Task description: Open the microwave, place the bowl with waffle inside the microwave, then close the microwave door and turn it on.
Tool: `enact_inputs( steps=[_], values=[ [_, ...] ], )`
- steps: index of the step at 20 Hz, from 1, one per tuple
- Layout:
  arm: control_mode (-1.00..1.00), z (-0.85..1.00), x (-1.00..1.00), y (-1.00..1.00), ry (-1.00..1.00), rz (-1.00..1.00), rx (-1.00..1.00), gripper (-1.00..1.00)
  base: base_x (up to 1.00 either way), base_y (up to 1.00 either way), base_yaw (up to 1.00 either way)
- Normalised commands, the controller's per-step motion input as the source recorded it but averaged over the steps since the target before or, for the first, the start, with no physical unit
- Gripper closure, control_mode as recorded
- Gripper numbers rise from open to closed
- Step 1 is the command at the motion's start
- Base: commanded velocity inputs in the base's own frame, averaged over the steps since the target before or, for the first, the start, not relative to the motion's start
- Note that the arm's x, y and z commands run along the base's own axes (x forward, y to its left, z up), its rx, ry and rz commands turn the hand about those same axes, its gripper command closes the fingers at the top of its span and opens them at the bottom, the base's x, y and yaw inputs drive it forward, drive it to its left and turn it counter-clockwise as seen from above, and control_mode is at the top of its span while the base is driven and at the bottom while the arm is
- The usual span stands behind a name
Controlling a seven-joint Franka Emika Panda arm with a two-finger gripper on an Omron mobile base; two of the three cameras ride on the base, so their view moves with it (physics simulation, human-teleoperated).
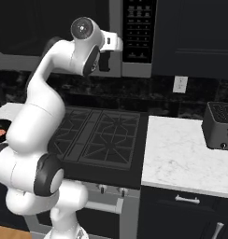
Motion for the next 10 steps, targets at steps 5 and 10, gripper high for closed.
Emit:
enact_inputs(
  steps=[5,10],
  values=[
    [-1.0,0.02,-0.45,0.37,0.0,0.1,0.0,1.0,0.0,0.0,0.0],
    [-1.0,0.01,-0.67,0.42,-0.03,0.12,0.0,1.0,0.0,0.0,0.0]
  ],
)
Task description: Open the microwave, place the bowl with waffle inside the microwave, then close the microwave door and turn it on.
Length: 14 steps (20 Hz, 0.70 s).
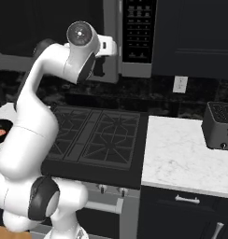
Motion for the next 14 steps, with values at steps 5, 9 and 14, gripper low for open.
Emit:
enact_inputs(
  steps=[5,9,14],
  values=[
    [-1.0,0.01,-0.69,0.65,-0.02,0.13,-0.01,1.0,0.0,0.0,0.0],
    [-1.0,0.09,-0.71,0.99,0.0,0.06,-0.08,1.0,0.0,0.0,0.0],
    [-1.0,0.06,-0.8,1.0,0.0,0.02,-0.1,1.0,0.0,0.0,0.0]
  ],
)
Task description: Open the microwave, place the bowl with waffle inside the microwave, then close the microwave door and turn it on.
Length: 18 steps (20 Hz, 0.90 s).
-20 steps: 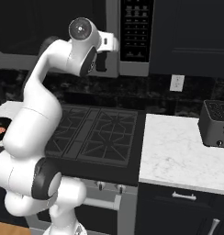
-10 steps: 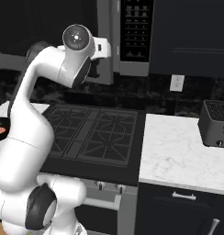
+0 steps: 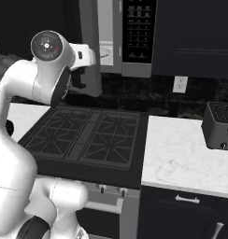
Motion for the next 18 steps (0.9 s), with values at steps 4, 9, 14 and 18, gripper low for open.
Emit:
enact_inputs(
  steps=[4,9,14,18],
  values=[
    [-1.0,0.04,-0.89,0.96,0.0,0.02,-0.07,1.0,0.0,0.0,0.0],
    [-1.0,0.03,-0.89,0.89,0.0,0.04,-0.05,1.0,0.0,0.0,0.0],
    [-1.0,0.0,-0.75,0.69,-0.01,0.04,-0.01,1.0,0.0,0.0,0.0],
    [-1.0,0.0,-0.19,0.23,0.0,0.0,-0.04,-1.0,0.0,0.0,0.0]
  ],
)
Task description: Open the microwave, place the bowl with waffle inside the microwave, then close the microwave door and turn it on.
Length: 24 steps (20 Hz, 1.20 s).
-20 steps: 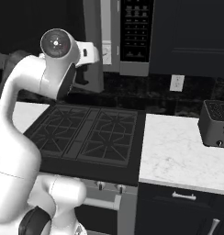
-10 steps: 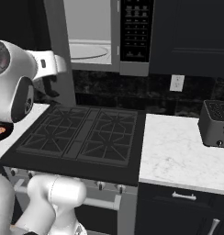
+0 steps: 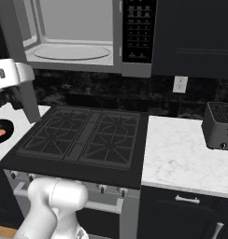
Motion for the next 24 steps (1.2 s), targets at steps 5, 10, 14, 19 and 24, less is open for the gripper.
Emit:
enact_inputs(
  steps=[5,10,14,19,24],
  values=[
    [-1.0,0.01,-0.21,0.2,0.0,0.0,-0.01,-1.0,0.0,0.0,0.0],
    [-1.0,0.0,-0.89,-0.03,-0.08,0.02,0.01,-1.0,0.0,0.0,0.0],
    [-1.0,0.01,-1.0,-0.29,-0.13,0.0,0.1,-1.0,0.0,0.0,0.0],
    [-1.0,0.05,-0.63,-0.66,-0.14,0.0,0.19,-1.0,0.0,0.0,0.0],
    [-1.0,0.02,-0.09,-0.97,-0.12,0.05,0.27,-1.0,0.0,0.0,0.0]
  ],
)
